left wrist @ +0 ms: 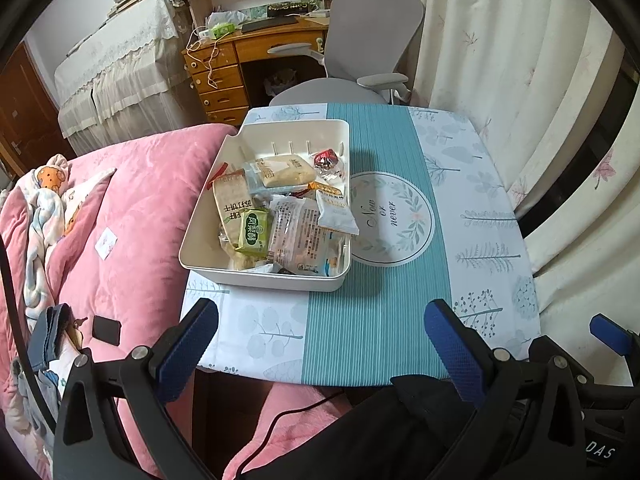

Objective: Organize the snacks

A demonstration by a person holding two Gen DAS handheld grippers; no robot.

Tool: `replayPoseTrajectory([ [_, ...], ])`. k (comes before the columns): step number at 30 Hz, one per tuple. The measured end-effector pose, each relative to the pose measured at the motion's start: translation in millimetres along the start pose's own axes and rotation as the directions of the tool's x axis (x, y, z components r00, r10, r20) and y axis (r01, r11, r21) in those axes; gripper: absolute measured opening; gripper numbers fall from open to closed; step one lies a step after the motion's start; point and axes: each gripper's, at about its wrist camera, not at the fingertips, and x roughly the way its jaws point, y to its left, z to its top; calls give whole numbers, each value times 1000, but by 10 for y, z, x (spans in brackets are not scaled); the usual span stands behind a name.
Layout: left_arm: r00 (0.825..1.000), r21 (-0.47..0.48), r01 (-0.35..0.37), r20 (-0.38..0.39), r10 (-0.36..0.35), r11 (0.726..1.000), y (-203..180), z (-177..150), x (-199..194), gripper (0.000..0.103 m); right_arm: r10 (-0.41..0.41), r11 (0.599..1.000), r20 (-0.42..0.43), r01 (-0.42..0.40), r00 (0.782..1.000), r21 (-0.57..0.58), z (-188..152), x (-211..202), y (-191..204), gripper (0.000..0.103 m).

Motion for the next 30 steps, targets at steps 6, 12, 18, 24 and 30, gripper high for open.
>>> replayPoseTrajectory([
  [6, 1000, 9, 0, -5, 0, 1000, -18, 50, 41, 102, 0, 1000, -9, 0, 1000, 2, 43, 45, -8, 103],
  [12, 1000, 15, -4, -2, 4, 1000, -43, 121, 67, 102, 0, 1000, -4, 0, 1000, 2, 111, 85, -24, 103],
  [18, 1000, 29, -8, -9, 8, 1000, -79, 189, 128, 102, 1, 1000, -6, -1, 1000, 6, 166, 125, -43, 103],
  [24, 1000, 28, -11, -15, 11, 1000, -88, 201, 145, 102, 0, 1000, -17, 0, 1000, 6, 233, 182, -30, 103],
  [30, 1000, 22, -18, -17, 19, 1000, -72, 226, 199, 102, -3, 1000, -30, 3, 1000, -2, 276, 243, -24, 103],
])
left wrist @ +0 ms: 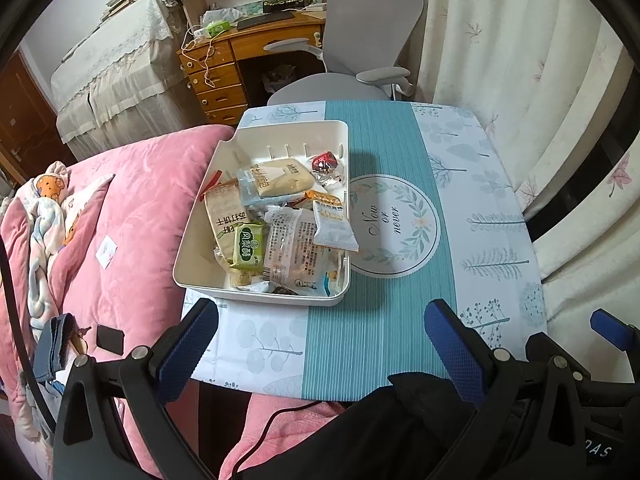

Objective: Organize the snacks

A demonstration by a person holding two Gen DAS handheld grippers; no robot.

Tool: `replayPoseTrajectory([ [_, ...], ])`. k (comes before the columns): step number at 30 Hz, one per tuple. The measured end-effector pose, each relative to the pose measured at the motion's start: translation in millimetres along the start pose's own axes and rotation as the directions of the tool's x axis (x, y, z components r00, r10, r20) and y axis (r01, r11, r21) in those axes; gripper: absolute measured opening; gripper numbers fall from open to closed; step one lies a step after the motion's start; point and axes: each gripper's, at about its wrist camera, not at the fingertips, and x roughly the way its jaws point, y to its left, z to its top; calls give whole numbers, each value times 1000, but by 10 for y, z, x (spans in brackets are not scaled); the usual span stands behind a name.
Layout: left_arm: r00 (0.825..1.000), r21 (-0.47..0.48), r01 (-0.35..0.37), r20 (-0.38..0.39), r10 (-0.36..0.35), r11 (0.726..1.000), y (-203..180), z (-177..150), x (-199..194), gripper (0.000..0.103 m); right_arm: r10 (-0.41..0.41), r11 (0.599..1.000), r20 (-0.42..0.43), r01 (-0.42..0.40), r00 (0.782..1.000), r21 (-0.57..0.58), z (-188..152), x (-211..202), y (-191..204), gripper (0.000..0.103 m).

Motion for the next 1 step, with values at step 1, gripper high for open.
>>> replayPoseTrajectory([
  [1, 1000, -1, 0, 0, 0, 1000, 2, 2, 12, 102, -2, 1000, -3, 2, 1000, -1, 7, 11, -3, 103],
])
